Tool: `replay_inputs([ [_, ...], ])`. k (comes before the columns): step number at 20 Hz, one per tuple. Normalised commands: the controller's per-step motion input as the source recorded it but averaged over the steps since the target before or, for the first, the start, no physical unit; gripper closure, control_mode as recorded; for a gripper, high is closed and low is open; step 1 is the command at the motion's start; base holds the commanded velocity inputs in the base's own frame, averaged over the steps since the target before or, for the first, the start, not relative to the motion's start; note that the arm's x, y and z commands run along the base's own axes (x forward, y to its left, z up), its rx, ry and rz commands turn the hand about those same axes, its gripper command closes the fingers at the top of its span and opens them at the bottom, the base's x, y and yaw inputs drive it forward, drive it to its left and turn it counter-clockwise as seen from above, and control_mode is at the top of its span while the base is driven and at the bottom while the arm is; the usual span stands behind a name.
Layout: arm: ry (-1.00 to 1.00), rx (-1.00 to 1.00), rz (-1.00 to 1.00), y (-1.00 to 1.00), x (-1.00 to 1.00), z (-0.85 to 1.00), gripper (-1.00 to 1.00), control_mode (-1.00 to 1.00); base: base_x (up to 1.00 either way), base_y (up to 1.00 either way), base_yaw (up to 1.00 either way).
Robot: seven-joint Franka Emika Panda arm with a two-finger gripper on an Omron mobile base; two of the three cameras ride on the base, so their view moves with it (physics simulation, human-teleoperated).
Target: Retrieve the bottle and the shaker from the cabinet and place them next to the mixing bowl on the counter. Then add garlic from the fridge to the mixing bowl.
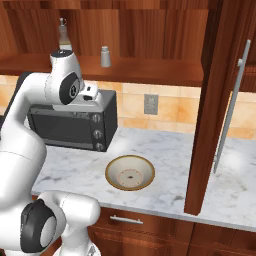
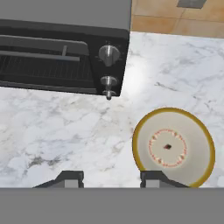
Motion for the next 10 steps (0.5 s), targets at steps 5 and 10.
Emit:
replay_inputs([
  [5,-0.10,0.00,0.00,0.02,-0.04,0.00,-1.00,-1.00,0.00,0.00,0.00],
  [10,-0.23,0.00,-0.02,0.13,-0.03,0.25,-1.00,-1.00,0.00,0.00,0.00],
])
